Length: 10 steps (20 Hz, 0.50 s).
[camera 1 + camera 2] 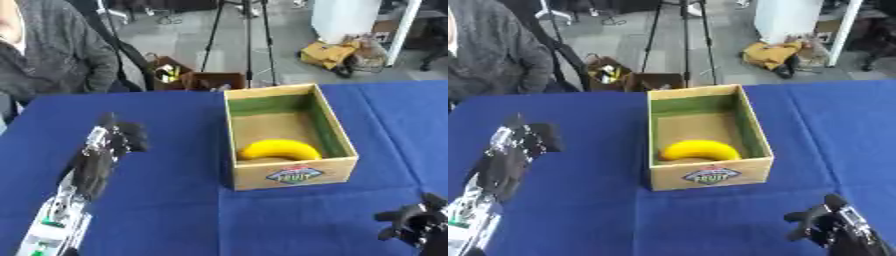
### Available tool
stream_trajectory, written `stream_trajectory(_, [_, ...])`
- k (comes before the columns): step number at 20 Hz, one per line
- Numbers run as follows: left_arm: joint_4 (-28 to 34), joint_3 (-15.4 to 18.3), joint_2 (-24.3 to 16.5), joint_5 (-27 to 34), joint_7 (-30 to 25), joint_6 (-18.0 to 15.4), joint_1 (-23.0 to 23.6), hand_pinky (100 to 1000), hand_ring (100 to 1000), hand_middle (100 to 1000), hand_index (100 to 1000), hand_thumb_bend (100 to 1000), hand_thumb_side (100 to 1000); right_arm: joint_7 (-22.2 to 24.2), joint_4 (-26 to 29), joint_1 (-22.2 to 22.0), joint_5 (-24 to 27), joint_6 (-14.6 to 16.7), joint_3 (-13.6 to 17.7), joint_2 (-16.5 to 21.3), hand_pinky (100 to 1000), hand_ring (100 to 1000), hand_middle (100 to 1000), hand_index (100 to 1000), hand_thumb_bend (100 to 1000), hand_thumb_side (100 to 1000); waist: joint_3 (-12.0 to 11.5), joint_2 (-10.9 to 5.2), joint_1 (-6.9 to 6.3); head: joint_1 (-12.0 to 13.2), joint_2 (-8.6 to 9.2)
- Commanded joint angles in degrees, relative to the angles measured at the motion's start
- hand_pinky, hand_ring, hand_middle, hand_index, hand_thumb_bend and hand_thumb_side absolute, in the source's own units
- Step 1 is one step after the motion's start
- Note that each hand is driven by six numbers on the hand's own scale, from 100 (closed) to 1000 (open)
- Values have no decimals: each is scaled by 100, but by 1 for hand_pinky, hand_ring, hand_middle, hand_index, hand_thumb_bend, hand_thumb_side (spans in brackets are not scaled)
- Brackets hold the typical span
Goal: Pick up objects on the table and place them in the box.
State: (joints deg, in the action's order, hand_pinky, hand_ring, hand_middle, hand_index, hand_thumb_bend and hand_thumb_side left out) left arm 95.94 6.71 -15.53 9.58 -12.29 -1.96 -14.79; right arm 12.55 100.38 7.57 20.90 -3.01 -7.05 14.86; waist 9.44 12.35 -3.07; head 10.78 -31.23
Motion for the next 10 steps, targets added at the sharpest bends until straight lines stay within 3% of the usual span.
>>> stream_trajectory(1, [105,89,-38,-43,-16,27,-17,710,576,567,725,286,1000,-15,106,29,39,7,32,66,539,693,424,538,100,851,-11,-69,23,14,-29])
stream_trajectory(10, [124,70,-13,-68,-46,29,-6,710,572,563,725,279,1000,-31,100,23,49,11,33,52,539,692,425,538,100,882,-9,-64,16,43,-91])
